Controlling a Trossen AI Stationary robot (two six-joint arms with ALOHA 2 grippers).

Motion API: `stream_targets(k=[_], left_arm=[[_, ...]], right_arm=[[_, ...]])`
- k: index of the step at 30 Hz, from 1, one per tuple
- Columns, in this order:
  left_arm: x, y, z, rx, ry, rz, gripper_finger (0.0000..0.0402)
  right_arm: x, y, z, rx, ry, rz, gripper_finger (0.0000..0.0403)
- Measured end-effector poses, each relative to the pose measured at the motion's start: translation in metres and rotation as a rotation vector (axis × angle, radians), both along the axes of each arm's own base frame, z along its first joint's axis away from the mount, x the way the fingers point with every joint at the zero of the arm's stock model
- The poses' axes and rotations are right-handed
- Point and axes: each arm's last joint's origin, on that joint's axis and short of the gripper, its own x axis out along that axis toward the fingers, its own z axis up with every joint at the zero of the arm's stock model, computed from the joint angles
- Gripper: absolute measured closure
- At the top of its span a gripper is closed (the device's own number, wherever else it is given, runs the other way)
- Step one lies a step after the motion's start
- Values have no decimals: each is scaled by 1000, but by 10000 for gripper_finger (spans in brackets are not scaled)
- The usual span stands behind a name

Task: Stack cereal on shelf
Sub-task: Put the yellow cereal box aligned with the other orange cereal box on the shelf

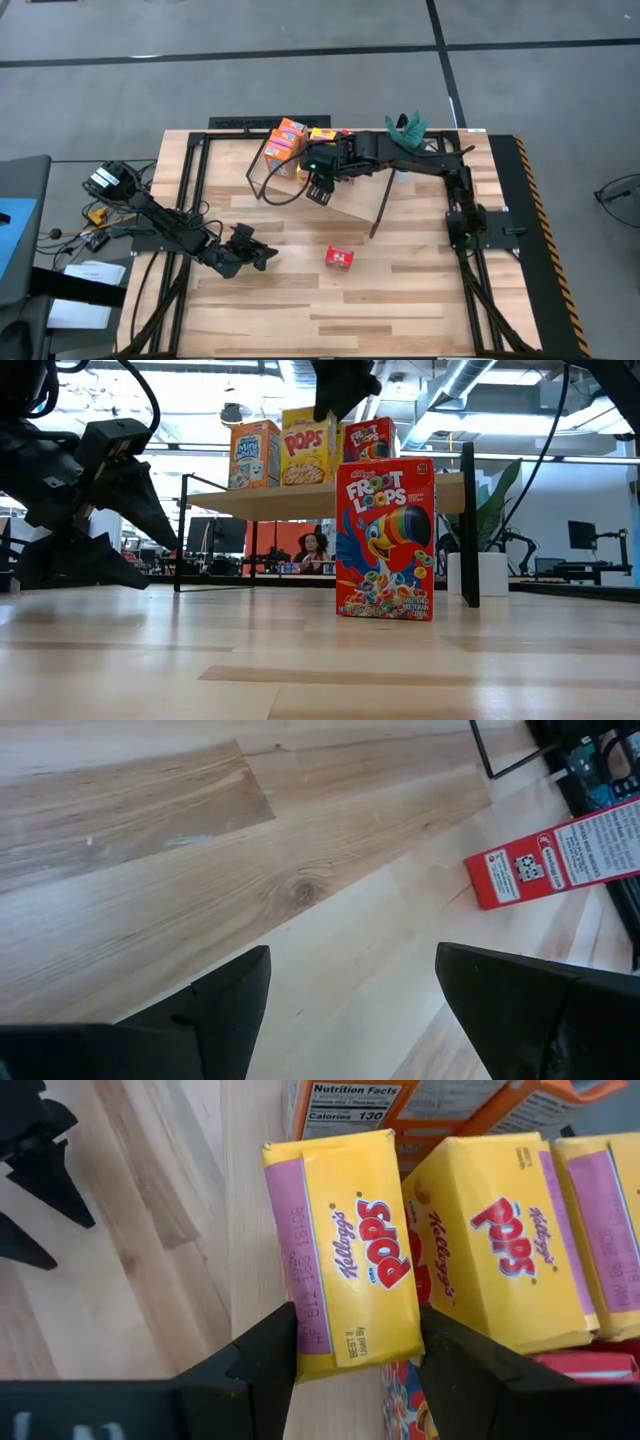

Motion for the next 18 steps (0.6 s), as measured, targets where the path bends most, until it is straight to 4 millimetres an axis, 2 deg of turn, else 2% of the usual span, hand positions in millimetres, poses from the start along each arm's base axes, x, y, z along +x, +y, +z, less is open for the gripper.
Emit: stream_targets(k=[18], left_arm=[[0,0,0,-17,-8,15,127]], right_arm=[[-7,-2,2,13,49,1,189]])
